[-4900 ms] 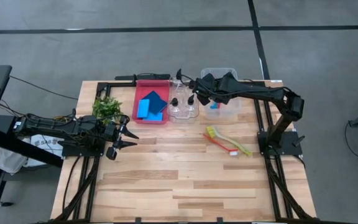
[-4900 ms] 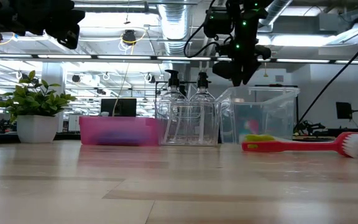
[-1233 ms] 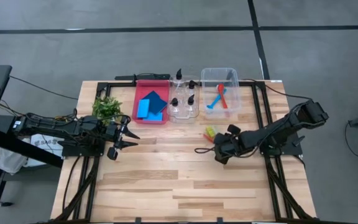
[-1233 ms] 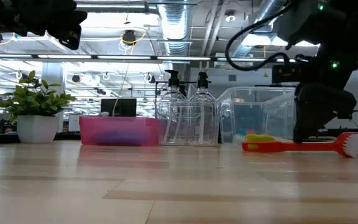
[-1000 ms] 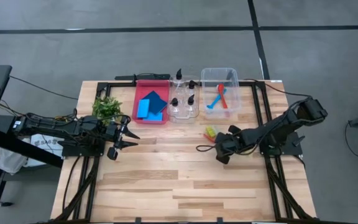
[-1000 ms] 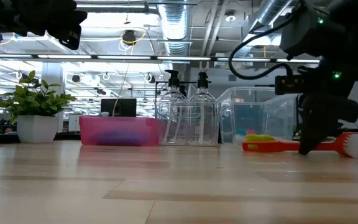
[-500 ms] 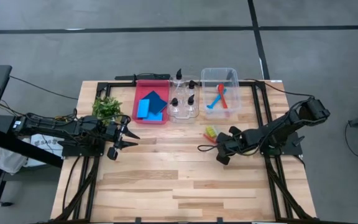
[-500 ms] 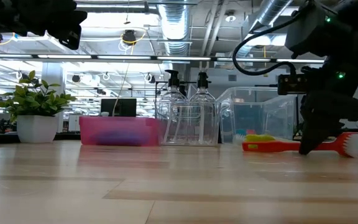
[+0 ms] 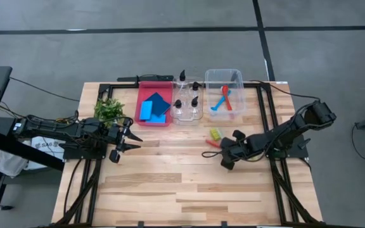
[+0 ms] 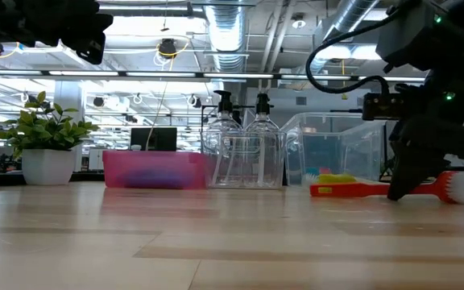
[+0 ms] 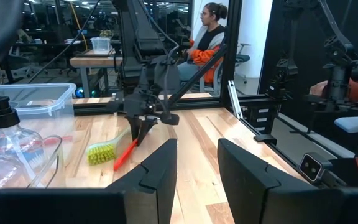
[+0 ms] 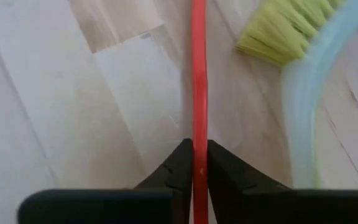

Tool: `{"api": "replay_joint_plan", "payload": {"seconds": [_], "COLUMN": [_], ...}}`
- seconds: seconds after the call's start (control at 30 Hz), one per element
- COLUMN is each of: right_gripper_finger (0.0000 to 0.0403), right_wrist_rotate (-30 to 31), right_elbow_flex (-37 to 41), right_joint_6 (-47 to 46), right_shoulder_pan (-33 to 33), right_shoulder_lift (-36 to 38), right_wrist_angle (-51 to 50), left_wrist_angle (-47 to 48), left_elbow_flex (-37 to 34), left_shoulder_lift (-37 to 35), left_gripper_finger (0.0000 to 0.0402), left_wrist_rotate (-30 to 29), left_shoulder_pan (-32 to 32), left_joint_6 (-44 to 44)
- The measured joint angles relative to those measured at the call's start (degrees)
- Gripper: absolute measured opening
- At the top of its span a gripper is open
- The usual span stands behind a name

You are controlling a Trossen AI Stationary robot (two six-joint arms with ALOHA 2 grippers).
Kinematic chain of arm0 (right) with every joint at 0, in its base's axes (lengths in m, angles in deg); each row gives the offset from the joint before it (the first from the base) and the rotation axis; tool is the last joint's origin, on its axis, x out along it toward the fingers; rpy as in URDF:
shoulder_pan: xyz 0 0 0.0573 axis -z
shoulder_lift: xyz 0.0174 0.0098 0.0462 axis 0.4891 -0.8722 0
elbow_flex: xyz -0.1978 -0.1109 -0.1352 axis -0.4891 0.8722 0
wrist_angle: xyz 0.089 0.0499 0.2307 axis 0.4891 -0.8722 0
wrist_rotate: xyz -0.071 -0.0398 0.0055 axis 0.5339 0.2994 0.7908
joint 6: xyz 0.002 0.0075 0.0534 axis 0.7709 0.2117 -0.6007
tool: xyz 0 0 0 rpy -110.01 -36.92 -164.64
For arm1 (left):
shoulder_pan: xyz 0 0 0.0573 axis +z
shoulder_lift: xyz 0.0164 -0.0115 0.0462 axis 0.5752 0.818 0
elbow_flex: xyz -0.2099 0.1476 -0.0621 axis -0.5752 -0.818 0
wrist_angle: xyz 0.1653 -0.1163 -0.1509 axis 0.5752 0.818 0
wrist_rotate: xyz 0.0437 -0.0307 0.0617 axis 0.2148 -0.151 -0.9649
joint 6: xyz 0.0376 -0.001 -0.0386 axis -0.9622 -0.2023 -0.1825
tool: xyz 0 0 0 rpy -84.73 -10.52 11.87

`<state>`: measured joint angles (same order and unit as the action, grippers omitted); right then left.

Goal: Pick & Place Kitchen Sink Supplies
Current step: Put the red dish brush into the right transparent bin

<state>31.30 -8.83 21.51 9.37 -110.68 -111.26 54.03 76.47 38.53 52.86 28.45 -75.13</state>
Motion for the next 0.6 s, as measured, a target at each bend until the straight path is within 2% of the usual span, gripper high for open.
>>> {"api": "replay_joint_plan", "payload": {"seconds": [0.1,0.3,0.47,0.6], "right_gripper_finger": [0.0011,0.0029,0.0009,0.002], "right_wrist_rotate": [-0.2,-2.1,-4.0,-3.9], "right_elbow_flex": [0.0,-1.5,-5.0,-8.3], "right_joint_6": [0.0,0.3,3.7,6.2], "right_shoulder_pan": [-0.9,-2.6,-4.0,-4.7], "right_shoulder_lift": [0.0,-0.1,-0.1,-0.1], "right_wrist_angle": [0.6,0.7,0.7,0.6], "left_wrist_angle": [0.0,0.0,0.0,0.0], "left_elbow_flex": [0.0,0.0,0.0,0.0], "left_shoulder_lift": [0.0,0.0,0.0,0.0], "left_gripper_finger": [0.0118,0.0118,0.0118,0.0118], "left_wrist_rotate": [0.0,0.0,0.0,0.0], "left_shoulder_pan": [0.0,0.0,0.0,0.0], "left_joint_6": [0.0,0.0,0.0,0.0]}}
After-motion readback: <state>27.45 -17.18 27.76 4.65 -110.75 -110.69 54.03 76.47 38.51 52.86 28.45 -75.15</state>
